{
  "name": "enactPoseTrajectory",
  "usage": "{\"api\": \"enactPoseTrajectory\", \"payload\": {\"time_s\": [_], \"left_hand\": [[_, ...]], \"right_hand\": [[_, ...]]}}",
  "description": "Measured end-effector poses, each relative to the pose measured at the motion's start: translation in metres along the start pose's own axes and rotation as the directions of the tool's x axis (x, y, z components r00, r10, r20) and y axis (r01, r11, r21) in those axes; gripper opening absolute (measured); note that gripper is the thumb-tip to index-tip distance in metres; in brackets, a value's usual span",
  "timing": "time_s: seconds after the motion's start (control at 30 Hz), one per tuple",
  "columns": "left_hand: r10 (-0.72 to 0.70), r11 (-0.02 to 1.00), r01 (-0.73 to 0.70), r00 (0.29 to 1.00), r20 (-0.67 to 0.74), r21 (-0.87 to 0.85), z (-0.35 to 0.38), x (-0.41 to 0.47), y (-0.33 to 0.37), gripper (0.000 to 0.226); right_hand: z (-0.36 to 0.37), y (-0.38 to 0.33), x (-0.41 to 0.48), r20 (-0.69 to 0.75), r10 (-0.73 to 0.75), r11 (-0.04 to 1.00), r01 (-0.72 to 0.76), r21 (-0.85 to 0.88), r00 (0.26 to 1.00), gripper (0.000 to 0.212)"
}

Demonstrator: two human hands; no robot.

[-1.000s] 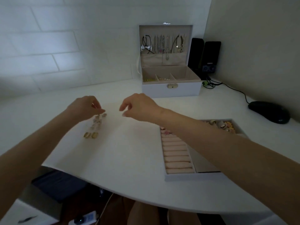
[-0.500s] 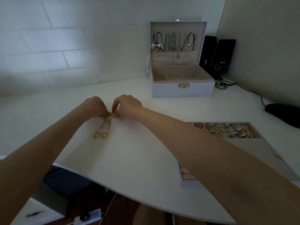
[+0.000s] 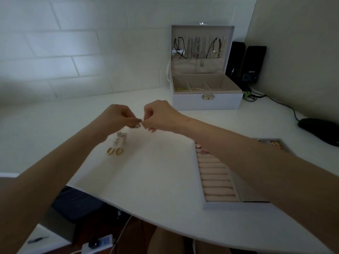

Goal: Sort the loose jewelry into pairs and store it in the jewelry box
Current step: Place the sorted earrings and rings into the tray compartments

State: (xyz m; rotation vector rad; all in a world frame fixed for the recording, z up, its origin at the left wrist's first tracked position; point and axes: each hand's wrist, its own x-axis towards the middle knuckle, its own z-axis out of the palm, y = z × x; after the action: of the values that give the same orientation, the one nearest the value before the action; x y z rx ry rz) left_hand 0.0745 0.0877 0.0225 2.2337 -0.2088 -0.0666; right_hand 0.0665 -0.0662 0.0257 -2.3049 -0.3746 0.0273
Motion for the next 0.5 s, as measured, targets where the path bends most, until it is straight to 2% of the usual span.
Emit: {"api": "enactPoseTrajectory", "payload": {"time_s": [0.07,0.27,0.5], "left_hand": [[0.054,0.998,-0.054,0.998,0.026,-0.031,0.008,-0.012,0.015,0.014],[0.186,0.971,-0.159,0.971,0.147,-0.180,0.052,-0.045,0.052,0.019],[0.285,0.957,-0.246,0.905,0.316,-0.156,0.091,-0.057,0.067,0.007]], "right_hand": [[-0.019,0.002,-0.024,0.015,0.022,0.997,-0.023,0.075,1.000,0.016],[-0.071,0.019,-0.095,0.034,0.090,0.985,-0.094,0.146,0.995,0.014],[-0.088,0.046,-0.147,0.048,0.180,0.973,-0.185,0.139,0.982,0.016]]}}
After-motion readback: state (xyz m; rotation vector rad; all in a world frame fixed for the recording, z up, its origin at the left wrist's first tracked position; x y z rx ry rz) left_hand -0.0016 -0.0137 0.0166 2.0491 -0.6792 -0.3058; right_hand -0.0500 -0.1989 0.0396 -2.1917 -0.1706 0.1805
